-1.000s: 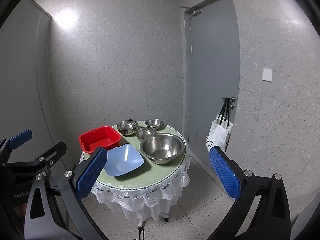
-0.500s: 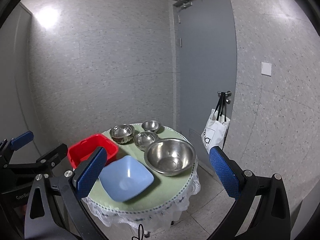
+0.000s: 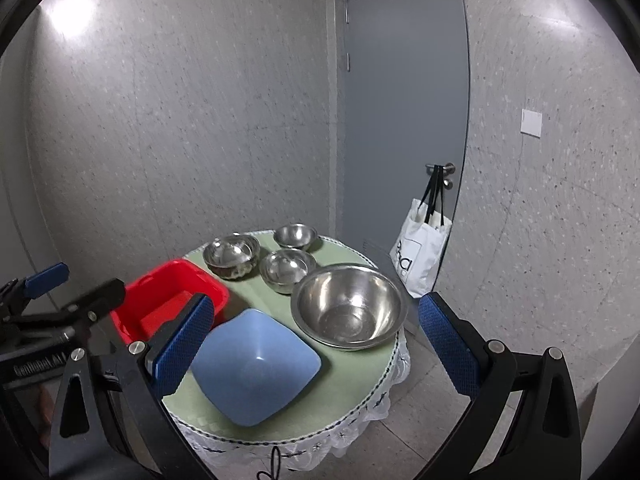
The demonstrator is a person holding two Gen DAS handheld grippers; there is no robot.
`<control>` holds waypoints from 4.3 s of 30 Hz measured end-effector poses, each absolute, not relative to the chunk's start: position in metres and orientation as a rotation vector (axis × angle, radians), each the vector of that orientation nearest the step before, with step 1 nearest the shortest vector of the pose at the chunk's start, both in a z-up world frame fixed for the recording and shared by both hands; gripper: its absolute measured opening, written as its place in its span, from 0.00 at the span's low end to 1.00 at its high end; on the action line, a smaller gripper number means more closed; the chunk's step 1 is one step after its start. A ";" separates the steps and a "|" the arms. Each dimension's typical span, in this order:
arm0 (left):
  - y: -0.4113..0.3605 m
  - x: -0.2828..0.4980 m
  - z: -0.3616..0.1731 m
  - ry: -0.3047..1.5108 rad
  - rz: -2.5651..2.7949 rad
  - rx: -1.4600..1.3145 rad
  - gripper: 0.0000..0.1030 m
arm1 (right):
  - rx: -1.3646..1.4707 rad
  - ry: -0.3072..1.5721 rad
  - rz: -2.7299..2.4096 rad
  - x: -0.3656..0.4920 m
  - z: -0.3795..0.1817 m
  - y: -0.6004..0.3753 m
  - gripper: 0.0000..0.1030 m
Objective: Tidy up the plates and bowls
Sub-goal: 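Grasp the rim of the large steel bowl with the right tool, then lift the large steel bowl and lower it into the red basin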
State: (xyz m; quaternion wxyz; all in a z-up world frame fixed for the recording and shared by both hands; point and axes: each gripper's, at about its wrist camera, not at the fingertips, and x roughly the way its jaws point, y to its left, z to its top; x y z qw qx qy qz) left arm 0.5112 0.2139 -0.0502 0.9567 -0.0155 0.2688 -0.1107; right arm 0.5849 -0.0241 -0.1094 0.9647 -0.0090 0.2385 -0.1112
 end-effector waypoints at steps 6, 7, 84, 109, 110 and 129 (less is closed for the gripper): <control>0.227 0.560 -0.084 0.657 -0.156 -0.020 0.99 | -0.027 0.596 -0.228 0.615 -0.150 -0.053 1.00; 0.227 0.570 -0.091 0.681 -0.146 -0.022 0.99 | -0.028 0.616 -0.221 0.623 -0.159 -0.059 1.00; 0.275 0.819 -0.205 0.895 -0.026 -0.144 0.08 | 0.104 0.875 0.287 0.845 -0.208 0.012 0.15; 0.342 0.893 -0.296 1.136 0.006 -0.103 0.20 | 0.060 1.126 0.249 0.884 -0.306 0.093 0.20; 0.342 0.895 -0.299 1.138 0.010 -0.094 0.20 | 0.048 1.127 0.242 0.885 -0.307 0.095 0.20; 0.359 0.877 -0.266 1.103 -0.003 -0.156 0.73 | 0.004 1.191 0.261 0.883 -0.297 0.118 0.85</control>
